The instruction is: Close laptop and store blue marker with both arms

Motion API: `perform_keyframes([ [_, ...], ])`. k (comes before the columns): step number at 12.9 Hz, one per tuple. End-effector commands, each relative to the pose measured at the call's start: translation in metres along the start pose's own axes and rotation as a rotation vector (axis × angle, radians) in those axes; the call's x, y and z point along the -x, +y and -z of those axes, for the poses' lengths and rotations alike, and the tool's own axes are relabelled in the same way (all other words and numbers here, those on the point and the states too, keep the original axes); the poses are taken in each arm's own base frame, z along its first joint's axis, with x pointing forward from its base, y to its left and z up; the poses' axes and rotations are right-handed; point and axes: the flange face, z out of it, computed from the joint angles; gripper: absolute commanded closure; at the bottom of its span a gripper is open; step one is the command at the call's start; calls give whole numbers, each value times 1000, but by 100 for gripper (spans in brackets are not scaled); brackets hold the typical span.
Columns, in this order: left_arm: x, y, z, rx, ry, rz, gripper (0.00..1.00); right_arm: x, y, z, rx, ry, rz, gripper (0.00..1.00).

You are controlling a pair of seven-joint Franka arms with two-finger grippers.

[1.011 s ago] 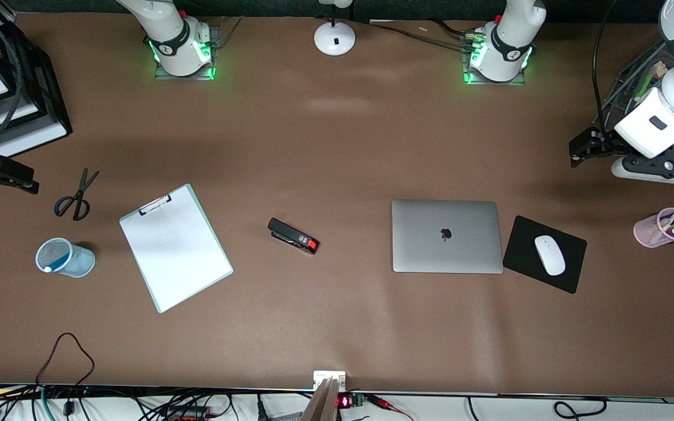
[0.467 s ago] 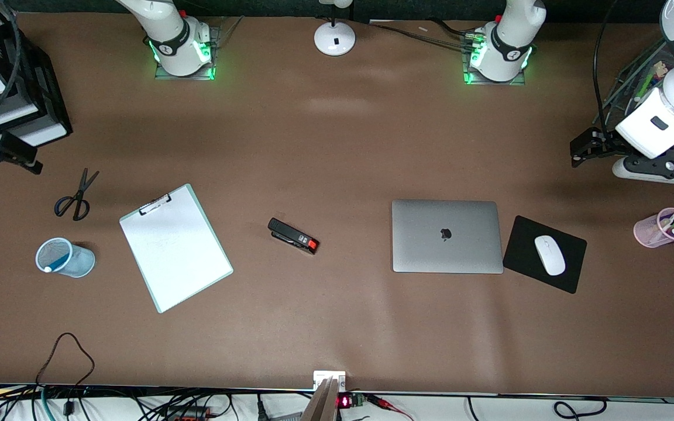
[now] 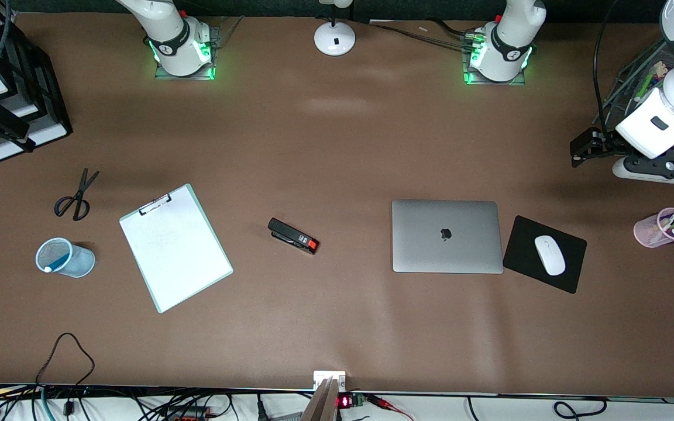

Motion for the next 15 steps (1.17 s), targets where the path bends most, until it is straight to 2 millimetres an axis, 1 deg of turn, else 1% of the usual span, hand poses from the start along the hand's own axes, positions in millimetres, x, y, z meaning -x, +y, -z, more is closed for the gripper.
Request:
perform_keyframes([
  [1,-4,-3,5,1,-6,-19,0,3,-1,2,-19,-7,-9,0],
  [3,-4,-3,5,1,-6,-19,0,8,-8,6,-22,-42,-3,0],
  [6,-4,-2,5,1,-6,-20,0,5,-8,12,-15,-33,13,0],
  [8,-4,-2,5,1,-6,-20,0,5,-10,12,-18,-32,11,0],
  [10,-4,-2,5,1,-6,-20,0,3,-11,22,-21,-13,8,0],
  [11,-4,-2,5,1,-6,-22,0,2,-14,19,-35,-17,8,0],
  [13,-4,-2,5,1,-6,-20,0,4,-44,21,-35,-31,20,0],
  [14,-4,-2,5,1,-6,-20,0,6,-46,22,-27,-46,-34,0],
  [15,-4,-2,5,1,-6,-20,0,8,-48,21,-26,-60,-48,0],
])
